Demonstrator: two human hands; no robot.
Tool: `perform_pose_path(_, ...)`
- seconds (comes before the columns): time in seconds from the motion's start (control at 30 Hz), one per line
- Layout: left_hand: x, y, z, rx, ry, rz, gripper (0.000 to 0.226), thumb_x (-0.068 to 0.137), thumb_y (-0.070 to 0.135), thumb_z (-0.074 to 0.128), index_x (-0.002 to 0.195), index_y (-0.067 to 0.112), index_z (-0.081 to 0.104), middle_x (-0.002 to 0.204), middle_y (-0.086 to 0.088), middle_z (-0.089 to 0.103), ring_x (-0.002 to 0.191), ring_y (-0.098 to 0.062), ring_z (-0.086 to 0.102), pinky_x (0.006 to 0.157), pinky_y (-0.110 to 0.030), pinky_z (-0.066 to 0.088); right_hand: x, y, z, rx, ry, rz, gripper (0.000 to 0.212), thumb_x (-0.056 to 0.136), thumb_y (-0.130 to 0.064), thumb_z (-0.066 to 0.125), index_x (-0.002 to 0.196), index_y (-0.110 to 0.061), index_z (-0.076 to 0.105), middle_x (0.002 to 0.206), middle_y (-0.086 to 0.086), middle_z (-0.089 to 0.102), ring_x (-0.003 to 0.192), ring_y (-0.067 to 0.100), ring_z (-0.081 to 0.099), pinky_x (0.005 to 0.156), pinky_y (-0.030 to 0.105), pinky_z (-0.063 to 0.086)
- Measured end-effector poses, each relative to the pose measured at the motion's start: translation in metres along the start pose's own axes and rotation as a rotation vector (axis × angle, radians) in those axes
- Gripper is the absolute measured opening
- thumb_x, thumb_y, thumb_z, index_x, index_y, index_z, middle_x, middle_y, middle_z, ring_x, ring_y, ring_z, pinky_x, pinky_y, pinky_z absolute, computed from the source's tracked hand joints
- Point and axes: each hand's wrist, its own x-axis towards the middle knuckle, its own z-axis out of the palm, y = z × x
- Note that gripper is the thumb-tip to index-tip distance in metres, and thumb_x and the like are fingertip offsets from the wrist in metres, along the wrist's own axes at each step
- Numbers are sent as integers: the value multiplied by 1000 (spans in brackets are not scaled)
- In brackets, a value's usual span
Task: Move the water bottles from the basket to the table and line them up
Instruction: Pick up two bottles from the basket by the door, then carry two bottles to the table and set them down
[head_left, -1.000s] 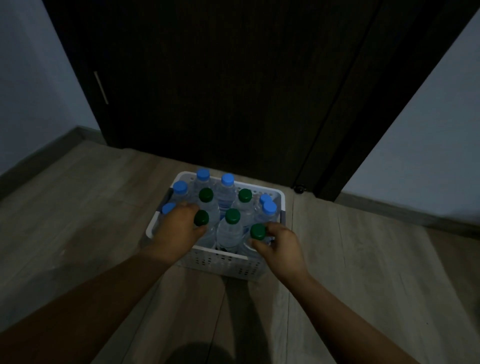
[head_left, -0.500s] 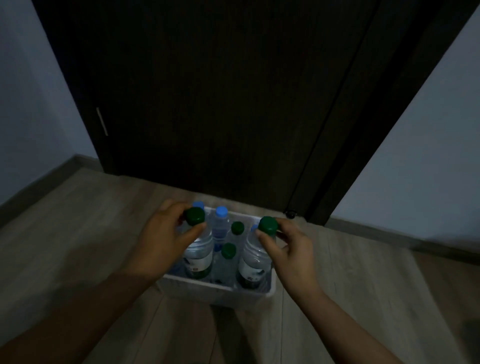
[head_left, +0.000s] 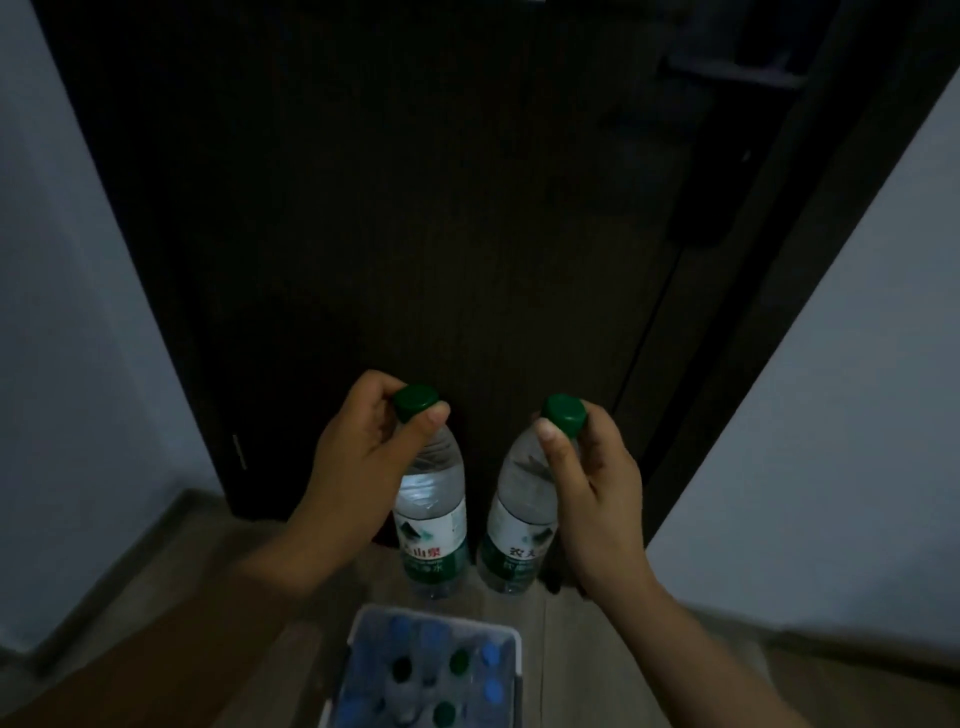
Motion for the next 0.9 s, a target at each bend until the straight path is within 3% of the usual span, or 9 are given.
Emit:
perform_pose_path(0.2,74,212,-60,-12,20,88,38,71,52,62,88,18,56,93,-13,69,89,-28,67,83,-51,54,113,-185,-23,25,15,-112,12,92,-38,54,97,-29,61,86,-8,65,79,6,63,67,14,48)
perform_pose_path(0.27,96,285,-83,1,24,138,35,72,50,62,88,19,57,91,-8,71,88,-23,67,82,-46,54,151,-258,-29,45,24,-156,17,91,-39,53,95,-26,62,83,-7,64,75,4,62,63,11,46)
perform_pose_path(0.43,141,450,-139,28,66,268,19,87,39,57,90,20,57,85,6,73,79,-4,68,64,-13,50,231,-429,-38,132,-24,-232,26,90,-42,52,99,-21,64,91,-9,70,82,3,67,66,14,50)
perform_pose_path(0.53,158,535,-173,44,108,338,23,88,42,54,91,20,57,84,7,72,75,-3,68,58,-13,48,268,-515,-36,153,-30,-260,26,88,-46,53,91,-23,65,85,0,69,80,14,67,67,24,53)
perform_pose_path(0.67,169,620,-218,72,171,407,26,89,45,51,91,20,58,82,5,72,72,-4,68,65,-22,45,303,-604,-25,181,-34,-292,24,89,-44,55,90,-23,66,85,4,68,79,15,67,67,20,53)
perform_pose_path(0.9,160,702,-281,94,228,444,31,89,47,51,96,18,58,83,0,72,80,-14,69,73,-32,52,317,-695,1,271,-72,-324,29,91,-41,57,91,-13,65,87,13,68,81,23,67,70,30,54)
